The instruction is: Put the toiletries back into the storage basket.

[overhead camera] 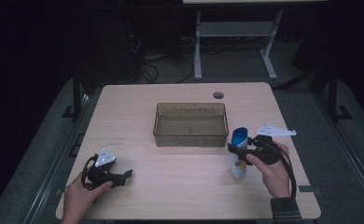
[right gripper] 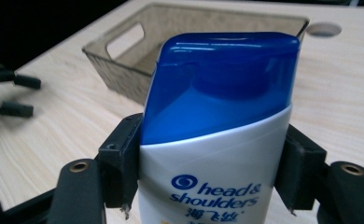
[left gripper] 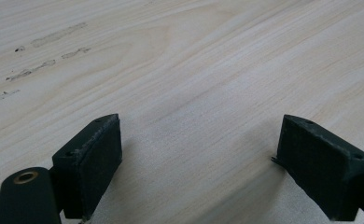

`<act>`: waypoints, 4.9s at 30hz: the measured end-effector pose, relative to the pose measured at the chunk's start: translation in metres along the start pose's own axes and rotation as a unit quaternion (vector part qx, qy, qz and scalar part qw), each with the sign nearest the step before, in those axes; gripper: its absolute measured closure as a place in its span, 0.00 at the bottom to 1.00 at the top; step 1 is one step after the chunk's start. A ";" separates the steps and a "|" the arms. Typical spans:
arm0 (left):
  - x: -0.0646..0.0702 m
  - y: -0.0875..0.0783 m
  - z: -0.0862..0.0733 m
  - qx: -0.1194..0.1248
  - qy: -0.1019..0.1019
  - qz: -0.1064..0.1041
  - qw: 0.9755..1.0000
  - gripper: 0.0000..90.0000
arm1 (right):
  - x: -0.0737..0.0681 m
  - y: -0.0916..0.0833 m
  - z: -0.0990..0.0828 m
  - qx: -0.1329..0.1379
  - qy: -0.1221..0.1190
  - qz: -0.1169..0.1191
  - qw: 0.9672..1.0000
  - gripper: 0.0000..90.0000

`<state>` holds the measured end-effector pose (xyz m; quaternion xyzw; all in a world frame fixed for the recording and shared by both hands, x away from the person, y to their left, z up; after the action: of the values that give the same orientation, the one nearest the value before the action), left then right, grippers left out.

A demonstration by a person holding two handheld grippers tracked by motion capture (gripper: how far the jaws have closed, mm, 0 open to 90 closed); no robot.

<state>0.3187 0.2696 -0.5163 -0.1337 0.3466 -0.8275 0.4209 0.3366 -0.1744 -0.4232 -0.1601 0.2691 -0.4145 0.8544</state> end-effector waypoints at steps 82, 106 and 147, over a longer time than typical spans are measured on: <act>0.000 0.000 0.000 -0.001 0.000 0.000 1.000 0.14 | -0.008 0.040 0.109 0.128 -0.029 -0.006 0.991 0.38; 0.000 0.000 0.000 -0.002 0.001 0.000 1.000 0.14 | 0.003 0.073 0.091 0.087 -0.026 -0.022 0.996 0.38; 0.000 0.000 0.000 -0.003 0.001 0.000 1.000 0.14 | 0.006 0.100 0.067 -0.002 -0.049 -0.056 0.997 0.38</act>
<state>0.3185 0.2699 -0.5161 -0.1340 0.3491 -0.8269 0.4199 0.4411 -0.1150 -0.4209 -0.1972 0.2185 -0.4531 0.8415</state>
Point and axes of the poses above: each handheld gripper's, and its own axes: y roughly forward along the jaws, z roughly out of its top, x roughly to its right, the point moved 6 cm from there along y, roughly forward along the jaws, and after that the axes turned 5 degrees about y, right-handed, at the moved point
